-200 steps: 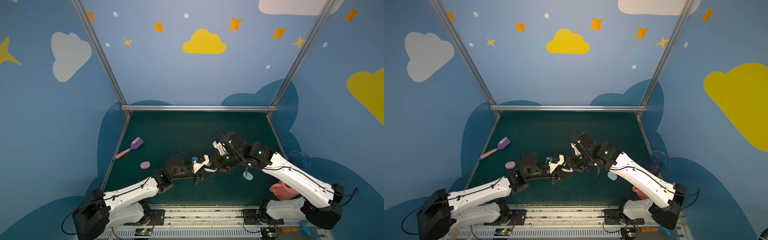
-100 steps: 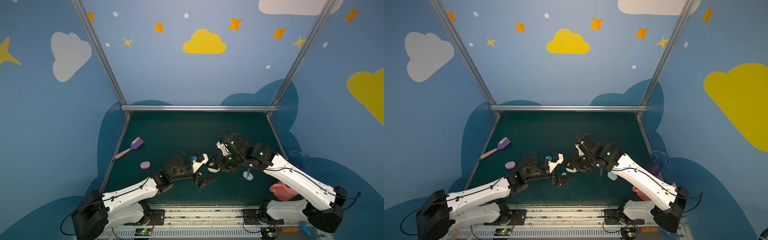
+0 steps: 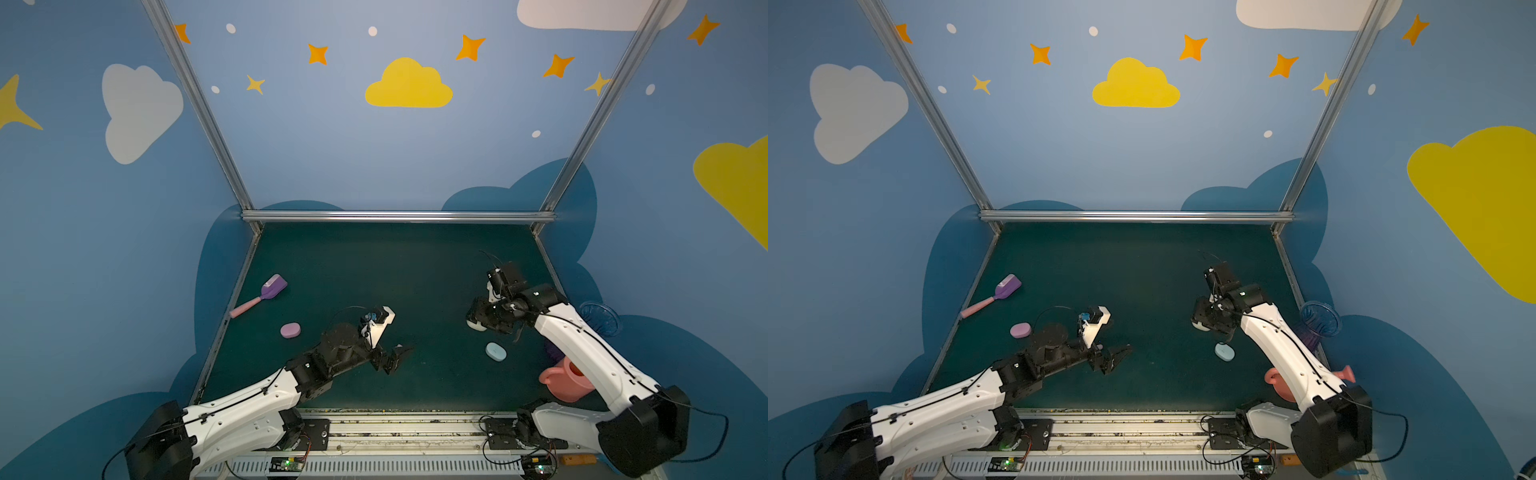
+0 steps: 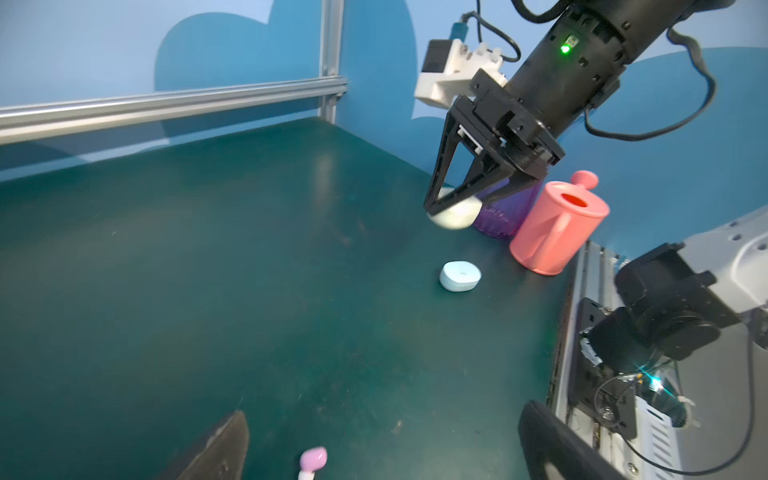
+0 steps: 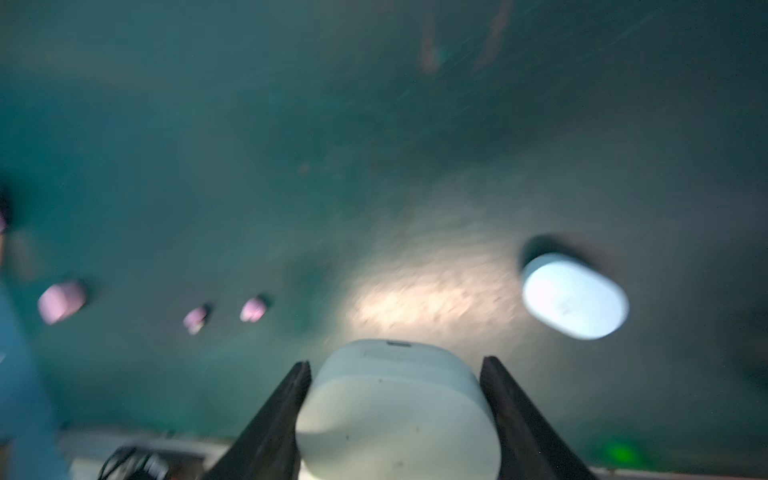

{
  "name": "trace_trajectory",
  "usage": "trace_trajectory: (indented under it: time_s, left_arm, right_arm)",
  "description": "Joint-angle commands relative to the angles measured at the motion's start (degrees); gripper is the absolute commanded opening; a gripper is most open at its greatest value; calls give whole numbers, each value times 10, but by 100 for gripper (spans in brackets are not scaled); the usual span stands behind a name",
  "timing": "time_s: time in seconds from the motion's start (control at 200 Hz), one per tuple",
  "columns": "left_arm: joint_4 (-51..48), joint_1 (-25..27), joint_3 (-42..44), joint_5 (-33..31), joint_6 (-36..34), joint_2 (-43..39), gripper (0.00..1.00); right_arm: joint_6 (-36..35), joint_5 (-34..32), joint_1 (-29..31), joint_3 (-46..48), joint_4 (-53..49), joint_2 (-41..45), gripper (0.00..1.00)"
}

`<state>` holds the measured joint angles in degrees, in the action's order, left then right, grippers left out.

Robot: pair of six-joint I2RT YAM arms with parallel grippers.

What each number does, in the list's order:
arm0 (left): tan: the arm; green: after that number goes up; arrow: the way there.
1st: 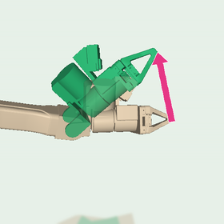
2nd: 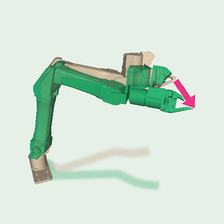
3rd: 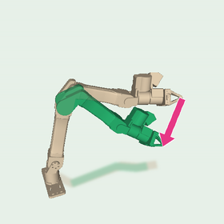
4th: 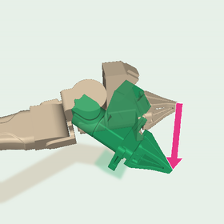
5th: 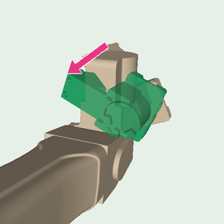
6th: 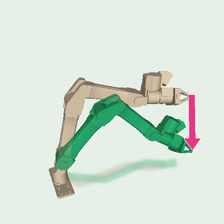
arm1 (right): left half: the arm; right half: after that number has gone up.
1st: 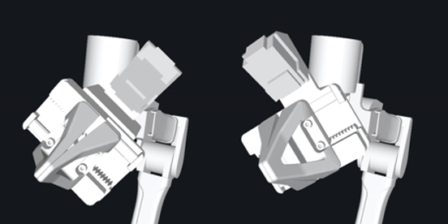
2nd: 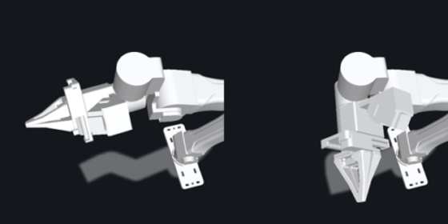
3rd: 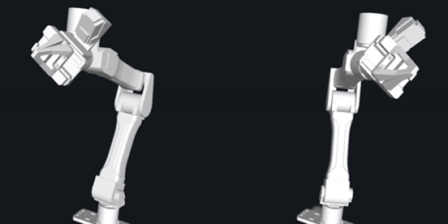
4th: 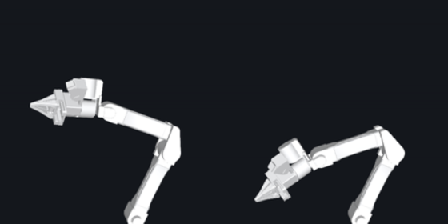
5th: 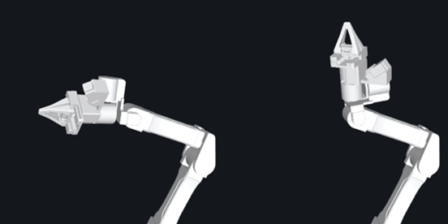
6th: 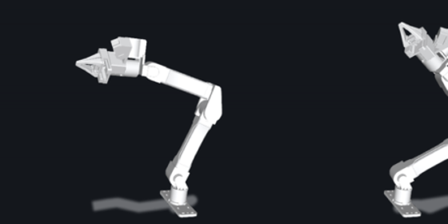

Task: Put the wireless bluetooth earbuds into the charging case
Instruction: 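Set the case down with the right gripper while the left arm swings away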

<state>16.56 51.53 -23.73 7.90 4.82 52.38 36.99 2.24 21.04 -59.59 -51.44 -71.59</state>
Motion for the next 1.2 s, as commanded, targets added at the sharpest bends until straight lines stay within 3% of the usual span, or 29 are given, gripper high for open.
trace_trajectory:
  time_s: [0.0,0.285,0.631,0.981,1.197]
  left_arm:
    - [-16,0,7,-33,26,-19,100]
    - [-34,0,10,-58,35,-36,100]
    - [-68,0,0,-88,48,-36,100]
    - [-120,-4,-18,-147,87,-54,100]
    - [-209,-30,-48,-196,144,-75,100]
  right_arm:
    - [-53,-42,-48,19,46,-21,54]
    - [-83,-5,-174,66,165,-142,52]
    - [-77,-7,-190,62,189,-221,51]
    - [-75,-22,-190,61,172,-217,75]
    - [-80,-22,-190,47,138,-178,80]
